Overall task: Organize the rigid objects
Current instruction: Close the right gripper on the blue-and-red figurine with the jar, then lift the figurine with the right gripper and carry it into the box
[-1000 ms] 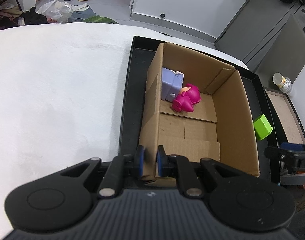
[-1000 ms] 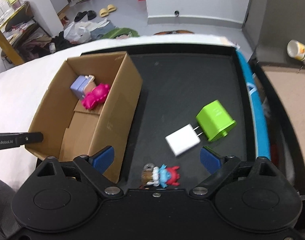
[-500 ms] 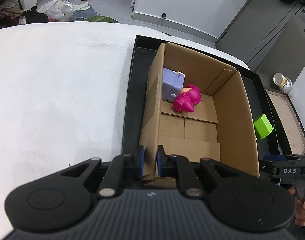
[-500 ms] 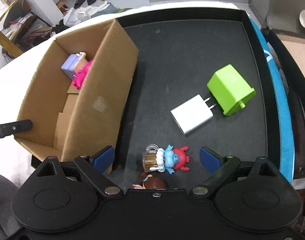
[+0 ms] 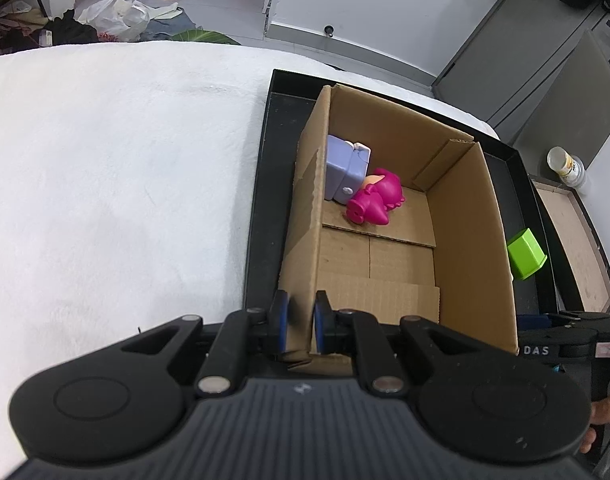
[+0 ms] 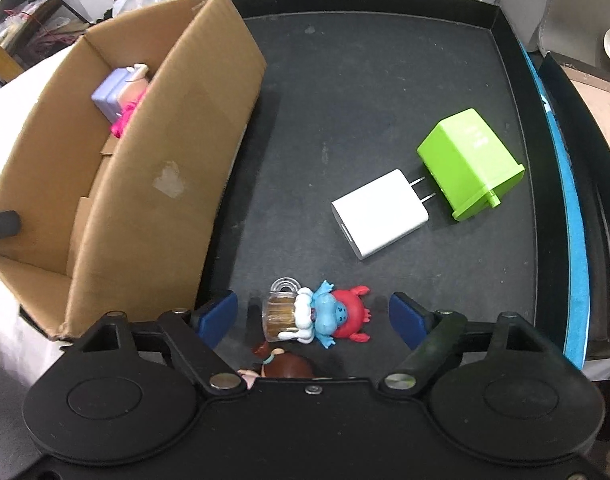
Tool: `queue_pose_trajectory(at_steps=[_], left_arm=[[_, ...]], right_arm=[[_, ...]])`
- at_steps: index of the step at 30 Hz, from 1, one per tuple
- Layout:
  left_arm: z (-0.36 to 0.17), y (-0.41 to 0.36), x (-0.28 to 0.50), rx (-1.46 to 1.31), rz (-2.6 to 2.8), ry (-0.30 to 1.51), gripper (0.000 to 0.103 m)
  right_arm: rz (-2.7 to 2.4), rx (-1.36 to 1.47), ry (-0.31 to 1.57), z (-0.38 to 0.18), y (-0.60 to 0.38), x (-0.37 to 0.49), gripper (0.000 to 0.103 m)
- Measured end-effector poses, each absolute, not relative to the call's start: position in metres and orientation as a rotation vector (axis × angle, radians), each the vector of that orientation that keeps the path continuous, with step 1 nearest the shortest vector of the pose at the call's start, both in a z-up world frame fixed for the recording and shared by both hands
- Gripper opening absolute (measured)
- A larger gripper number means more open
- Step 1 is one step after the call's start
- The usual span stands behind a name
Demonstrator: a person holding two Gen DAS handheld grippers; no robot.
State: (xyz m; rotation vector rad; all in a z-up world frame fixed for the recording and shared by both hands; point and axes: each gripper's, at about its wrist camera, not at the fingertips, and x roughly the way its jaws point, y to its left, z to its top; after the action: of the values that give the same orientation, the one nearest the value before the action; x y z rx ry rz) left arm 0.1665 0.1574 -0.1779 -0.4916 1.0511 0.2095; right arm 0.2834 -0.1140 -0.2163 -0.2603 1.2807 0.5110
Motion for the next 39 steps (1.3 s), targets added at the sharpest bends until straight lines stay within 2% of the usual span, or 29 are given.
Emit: queue_pose_trajectory(at_steps=[3,5,26,39], left_arm=[[-0.178,0.157,0.167,-0.491,0.21,1.05,0.012],[-0.178,0.157,0.167,-0.489,0.211,1.049,0.012],[-0.177,0.148,0.163,-0.462,0.168,1.035,0.012],[-0.178,0.153,0.165,-0.481,0.17,1.044,0.012]], right_arm=[[0.51,-0.284,1.296,-0.223,-0.113,0.284,0.073],[0.512,-0.292,1.308,-0.227,-0.112,0.284,0.06],[0.496,-0.319,1.194,-0.172,-0.123,0.277,0.059],[0.527,-0.406,1.106,-0.141,-0.092,0.292,0.059]])
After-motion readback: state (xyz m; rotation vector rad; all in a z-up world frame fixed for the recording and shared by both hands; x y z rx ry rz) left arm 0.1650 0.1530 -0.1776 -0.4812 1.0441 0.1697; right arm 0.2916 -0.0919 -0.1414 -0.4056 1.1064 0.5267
